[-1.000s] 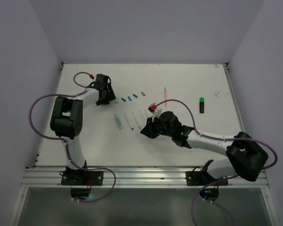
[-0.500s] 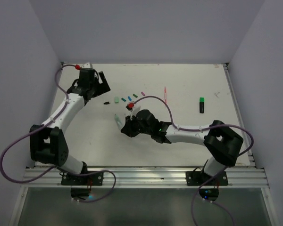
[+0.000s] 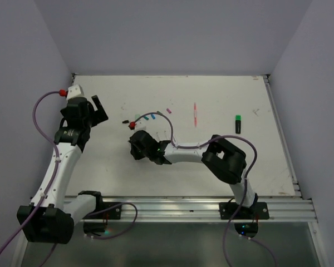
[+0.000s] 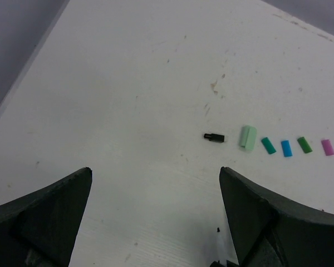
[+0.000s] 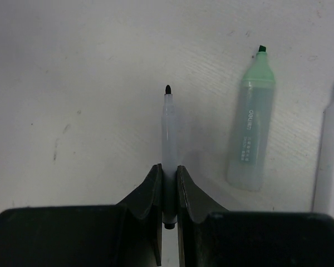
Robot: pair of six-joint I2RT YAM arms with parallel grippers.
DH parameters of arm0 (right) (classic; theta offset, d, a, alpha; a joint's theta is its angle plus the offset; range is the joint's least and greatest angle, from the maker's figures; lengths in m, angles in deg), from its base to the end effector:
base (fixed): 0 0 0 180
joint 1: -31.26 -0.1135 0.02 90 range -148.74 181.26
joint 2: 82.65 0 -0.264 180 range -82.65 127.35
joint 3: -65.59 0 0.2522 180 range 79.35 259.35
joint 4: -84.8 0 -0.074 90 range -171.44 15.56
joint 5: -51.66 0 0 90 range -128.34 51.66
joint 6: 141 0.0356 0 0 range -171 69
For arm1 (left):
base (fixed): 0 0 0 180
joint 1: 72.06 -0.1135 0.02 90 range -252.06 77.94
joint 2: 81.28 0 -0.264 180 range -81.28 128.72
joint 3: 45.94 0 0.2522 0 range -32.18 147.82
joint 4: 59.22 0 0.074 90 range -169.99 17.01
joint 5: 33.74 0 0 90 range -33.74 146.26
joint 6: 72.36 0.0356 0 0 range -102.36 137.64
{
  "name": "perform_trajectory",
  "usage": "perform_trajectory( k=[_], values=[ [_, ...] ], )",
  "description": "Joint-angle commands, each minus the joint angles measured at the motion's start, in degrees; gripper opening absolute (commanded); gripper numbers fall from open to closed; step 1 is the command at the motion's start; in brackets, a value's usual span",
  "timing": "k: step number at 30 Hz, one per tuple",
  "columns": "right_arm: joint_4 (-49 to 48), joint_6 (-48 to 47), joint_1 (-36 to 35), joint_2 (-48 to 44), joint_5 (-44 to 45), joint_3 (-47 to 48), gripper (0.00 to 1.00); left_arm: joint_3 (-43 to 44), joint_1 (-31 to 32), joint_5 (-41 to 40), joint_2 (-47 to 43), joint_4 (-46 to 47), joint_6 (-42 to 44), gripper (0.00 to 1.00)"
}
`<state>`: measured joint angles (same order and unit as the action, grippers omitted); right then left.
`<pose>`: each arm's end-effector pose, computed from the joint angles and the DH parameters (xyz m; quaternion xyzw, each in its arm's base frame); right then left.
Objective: Open the pen caps
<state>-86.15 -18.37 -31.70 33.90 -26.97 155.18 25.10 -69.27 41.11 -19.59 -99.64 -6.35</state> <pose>0.2112 0.3984 0.1713 -0.1886 0.8675 0.2753 0.3688 0.2366 -0.0022 0.3310 -0.2225 0.8364 -0.0013 0.5009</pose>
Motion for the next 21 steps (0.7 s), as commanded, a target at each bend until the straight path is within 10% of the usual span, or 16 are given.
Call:
perform_trajectory(
  k=[1,21],
  values=[
    [4.5,3.0,-0.1,3.5,6.7,5.0,0.05,-4.4,-0.8,-4.5,-1.0,3.1,2.6,1.00],
    [12.8,2.0,-1.6,12.6,14.5,13.4,0.20,-5.1,-4.4,0.0,-1.7,3.6,1.8,1.00]
  ],
)
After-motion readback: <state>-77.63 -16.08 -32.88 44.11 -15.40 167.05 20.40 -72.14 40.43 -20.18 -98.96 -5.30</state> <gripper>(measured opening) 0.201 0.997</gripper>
